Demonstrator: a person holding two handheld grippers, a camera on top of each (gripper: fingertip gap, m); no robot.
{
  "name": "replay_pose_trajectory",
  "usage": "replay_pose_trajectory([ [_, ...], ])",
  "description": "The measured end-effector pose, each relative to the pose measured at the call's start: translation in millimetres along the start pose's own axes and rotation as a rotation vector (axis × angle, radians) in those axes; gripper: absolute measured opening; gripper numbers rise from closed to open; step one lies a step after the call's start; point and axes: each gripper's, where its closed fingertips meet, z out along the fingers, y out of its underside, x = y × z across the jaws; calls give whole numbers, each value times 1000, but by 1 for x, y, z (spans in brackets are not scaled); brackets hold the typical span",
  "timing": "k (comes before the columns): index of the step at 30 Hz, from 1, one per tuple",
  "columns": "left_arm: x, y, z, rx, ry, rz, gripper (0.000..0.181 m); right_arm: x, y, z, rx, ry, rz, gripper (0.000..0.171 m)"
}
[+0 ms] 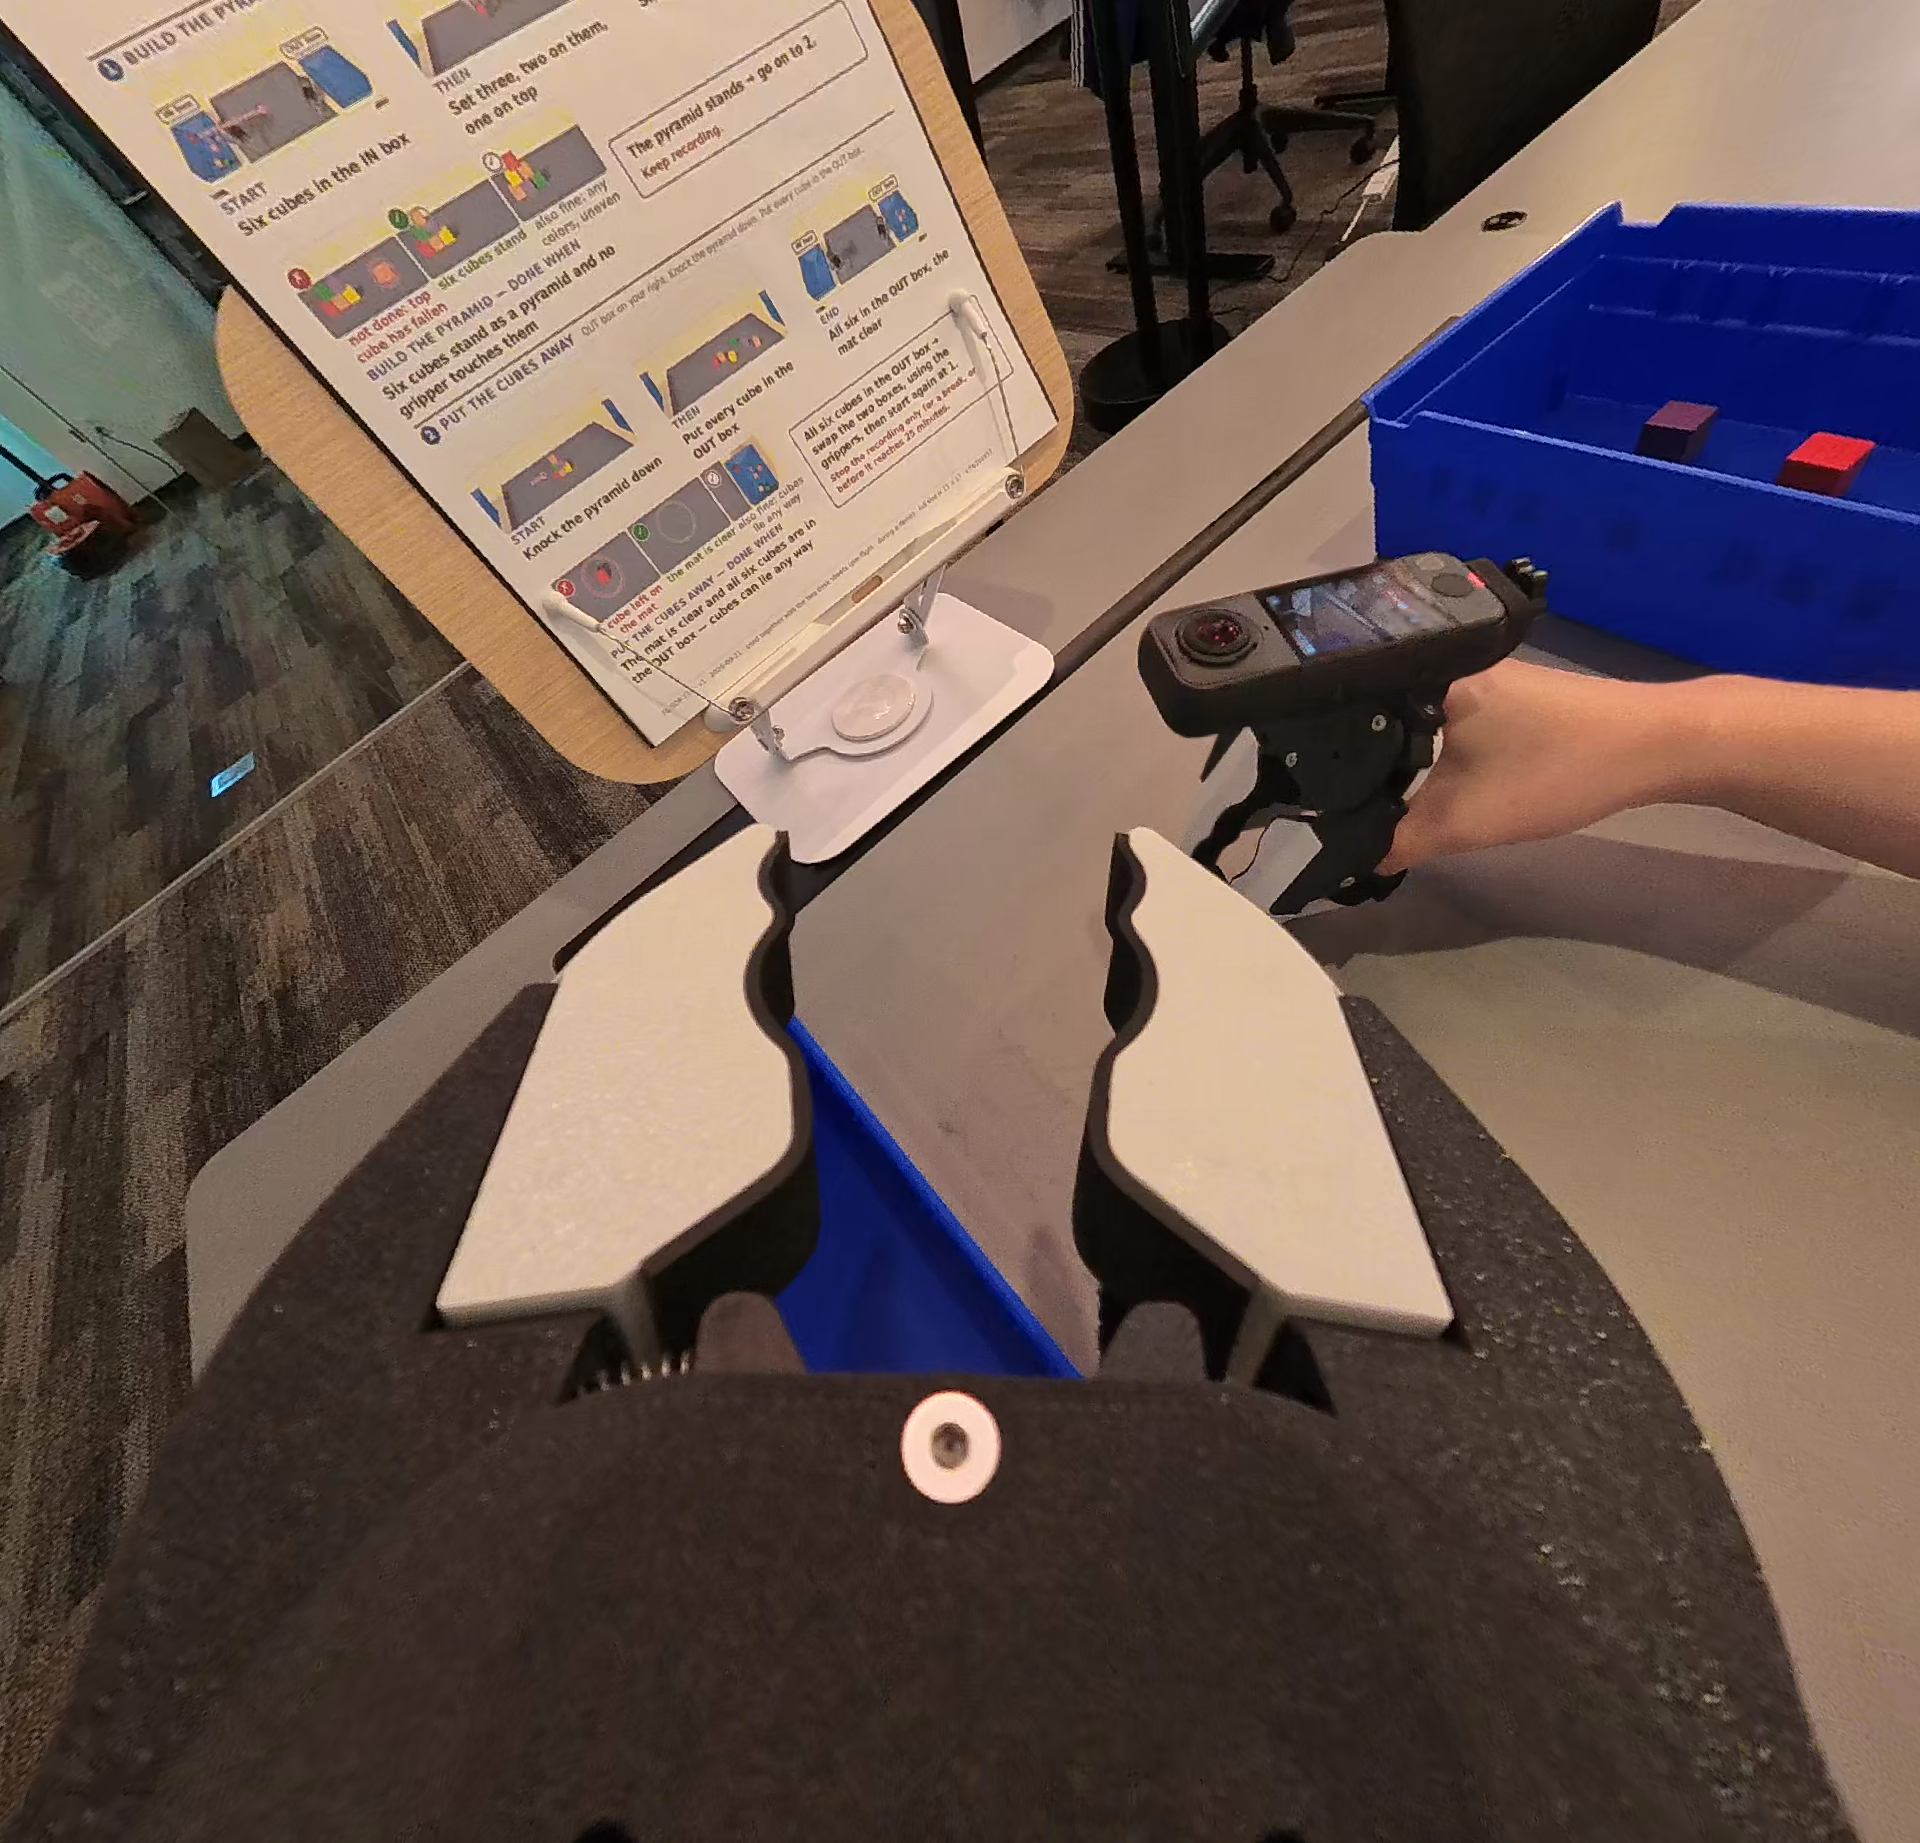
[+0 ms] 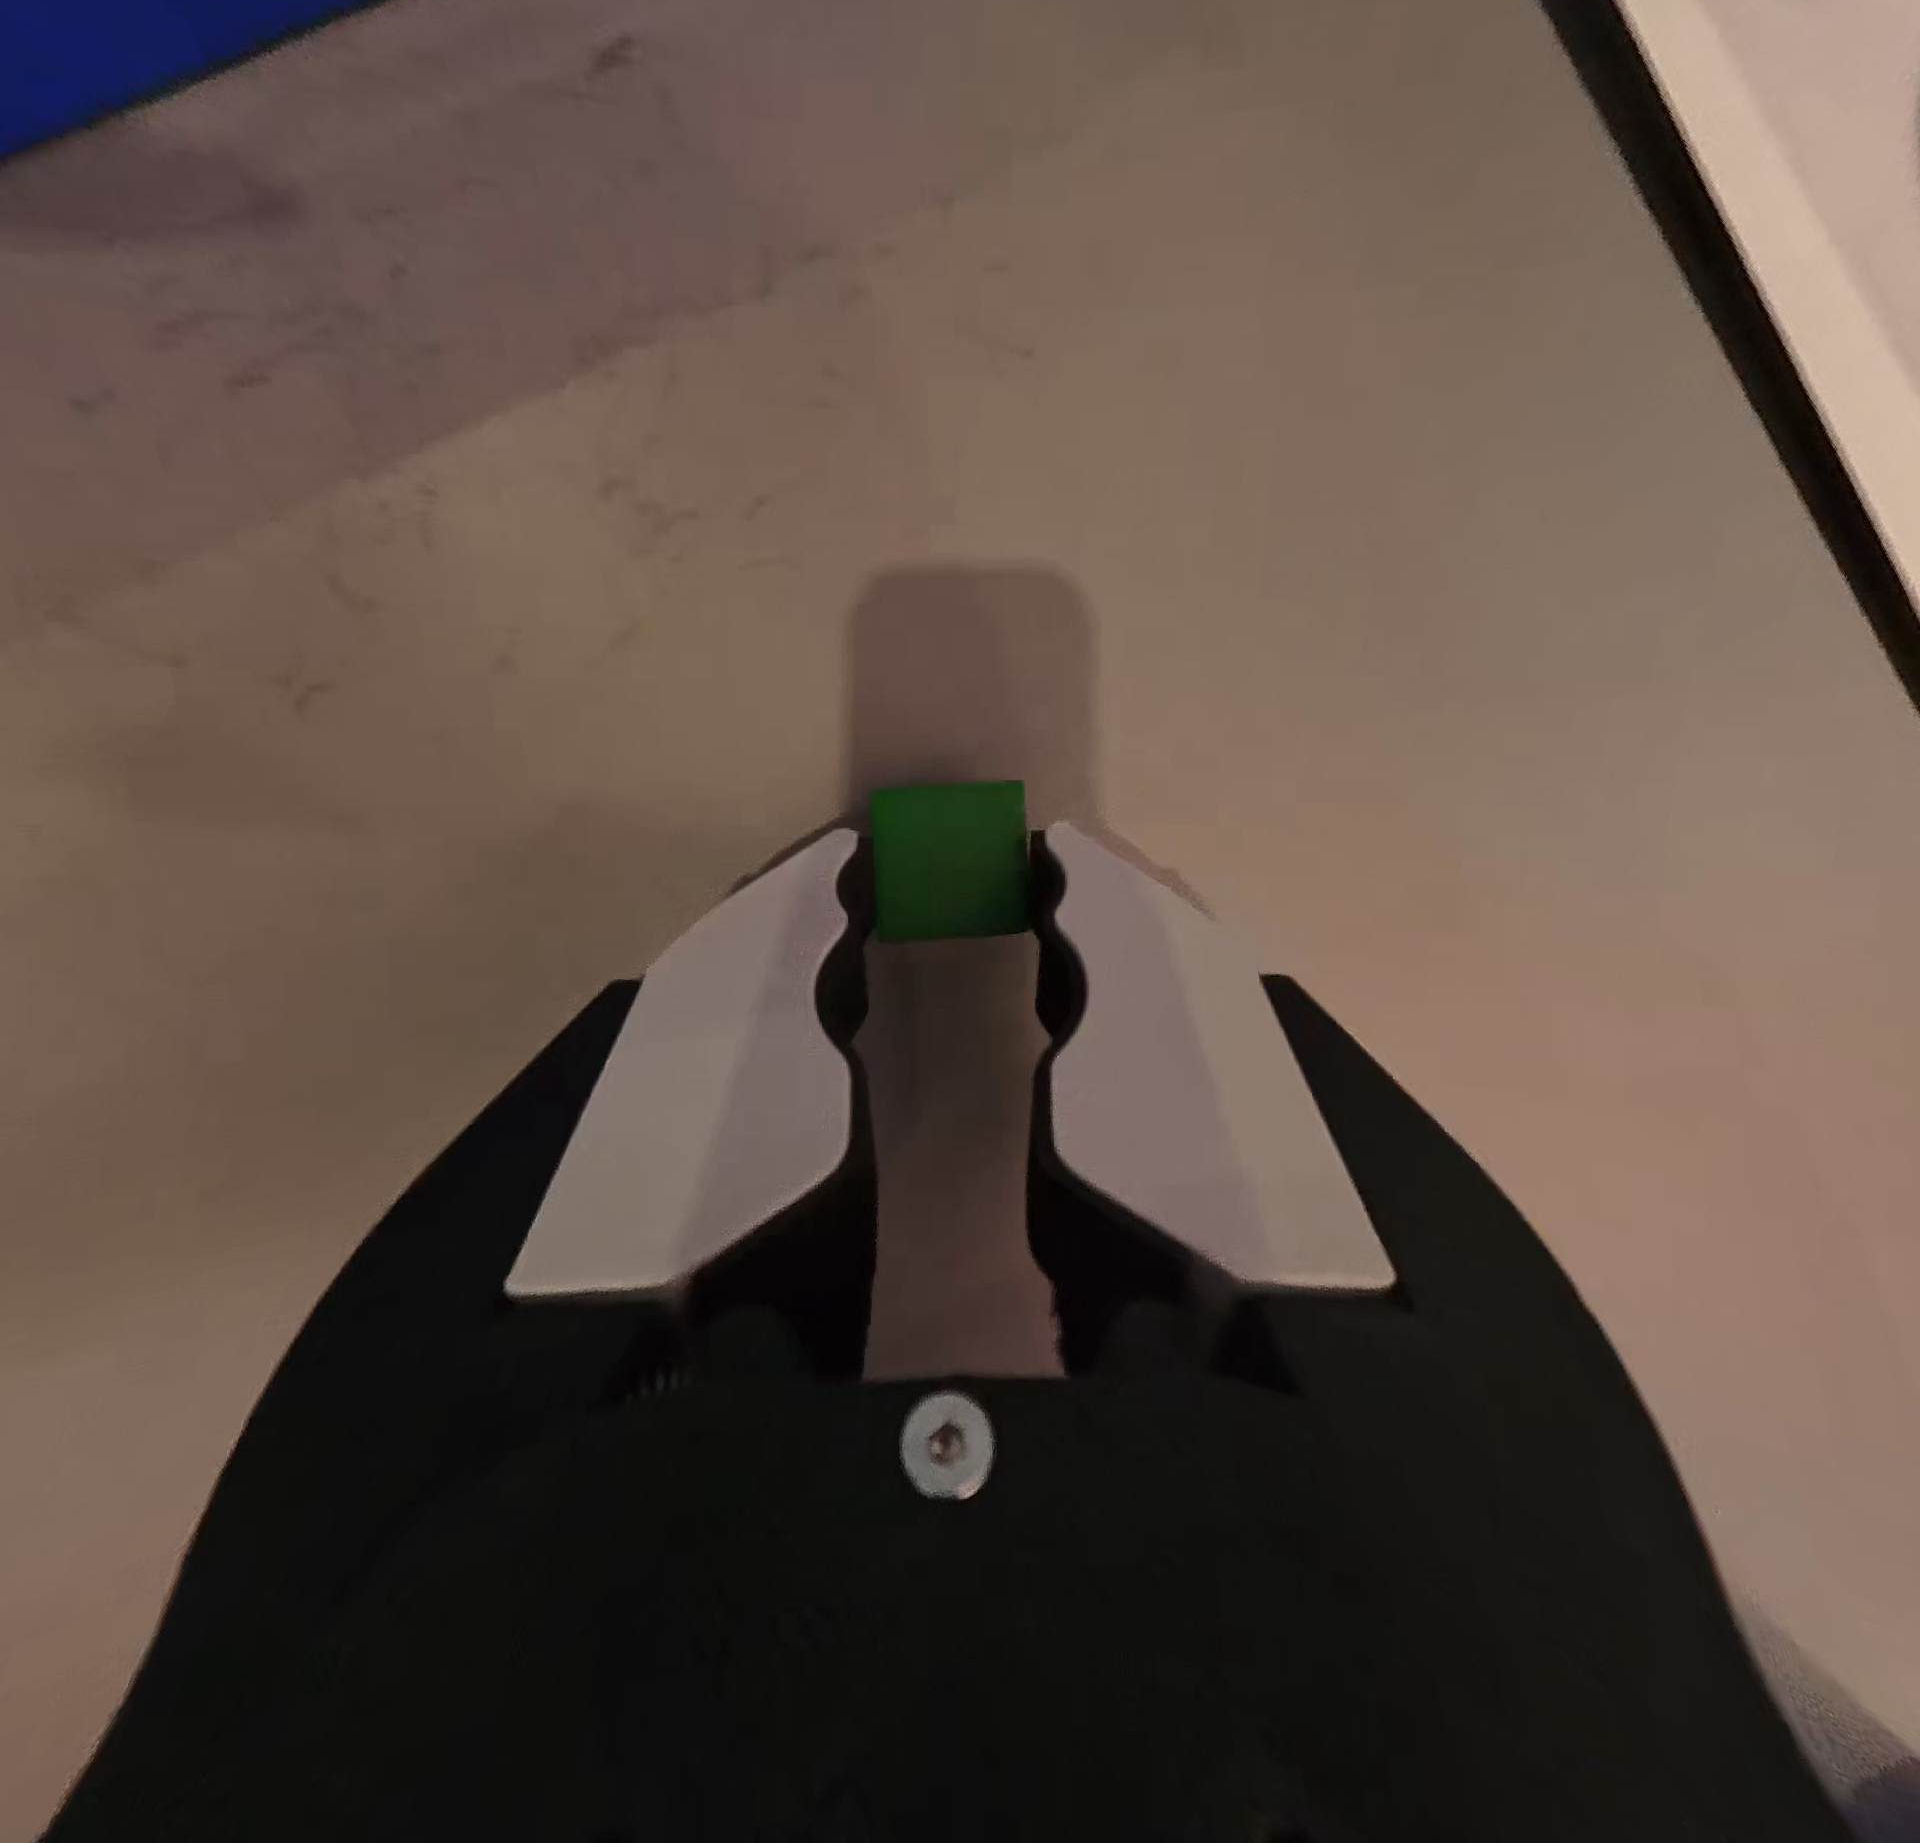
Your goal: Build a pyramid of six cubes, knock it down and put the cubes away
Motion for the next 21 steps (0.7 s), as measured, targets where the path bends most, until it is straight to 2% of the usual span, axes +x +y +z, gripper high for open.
replay_pose_trajectory([
  [3, 2, 1, 2, -7, 3, 4, 58, -4, -9, -26, 47, 26, 1, 30],
  [5, 2, 2, 3, -12, 1, 5, 58, -13, -30, -77, 186, 52, -11, 30],
  [7, 2, 2, 5, -18, -3, 7, 58, -20, -43, -148, 338, 91, -16, 29],
  [9, 3, 3, 6, -25, -7, 11, 58, -9, -27, -218, 390, 202, -9, 29],
  [11, 6, 3, 8, -31, -6, 17, 58, 18, 15, -271, 343, 337, 46, 29],
  [12, 8, 2, 10, -33, -4, 23, 58, 28, 42, -285, 309, 343, 103, 29],
  [14, 13, 2, 12, -39, 1, 39, 58, 44, 96, -293, 241, 298, 218, 29],
  [16, 17, 2, 14, -46, 5, 55, 58, 62, 152, -282, 137, 290, 318, 30],
  [18, 21, 2, 16, -54, 8, 65, 58, 63, 193, -255, 35, 226, 352, 31],
  [21, 23, 5, 21, -73, 9, 72, 58, 55, 233, -215, -115, 152, 313, 31],
])
